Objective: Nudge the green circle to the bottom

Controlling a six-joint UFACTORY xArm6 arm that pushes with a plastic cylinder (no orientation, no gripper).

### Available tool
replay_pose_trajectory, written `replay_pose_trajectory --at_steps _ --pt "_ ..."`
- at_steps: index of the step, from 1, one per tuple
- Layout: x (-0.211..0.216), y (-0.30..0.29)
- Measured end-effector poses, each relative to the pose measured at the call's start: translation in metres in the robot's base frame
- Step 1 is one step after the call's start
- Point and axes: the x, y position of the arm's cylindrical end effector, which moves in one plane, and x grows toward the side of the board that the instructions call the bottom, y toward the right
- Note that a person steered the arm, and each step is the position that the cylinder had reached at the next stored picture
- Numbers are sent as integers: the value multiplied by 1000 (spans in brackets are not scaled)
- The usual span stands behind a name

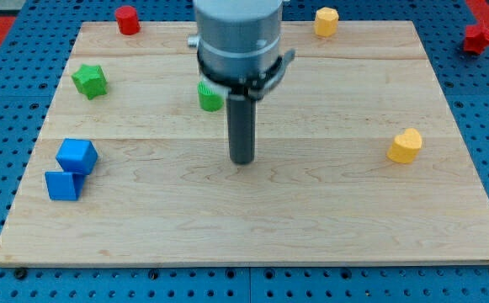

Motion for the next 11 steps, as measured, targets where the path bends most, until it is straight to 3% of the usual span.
replay_pose_trajectory --at_steps 1,2,3,4,5,6,7,8,9,10,11 --pt "1 5" --pt "-99 14" --pt "-80 0" --pt "53 -15" --pt "40 -104" --pt "-53 -128" --pt "-135 -53" --pt "-60 32" --pt "-110 6" --pt "-146 21" --pt "-14 149"
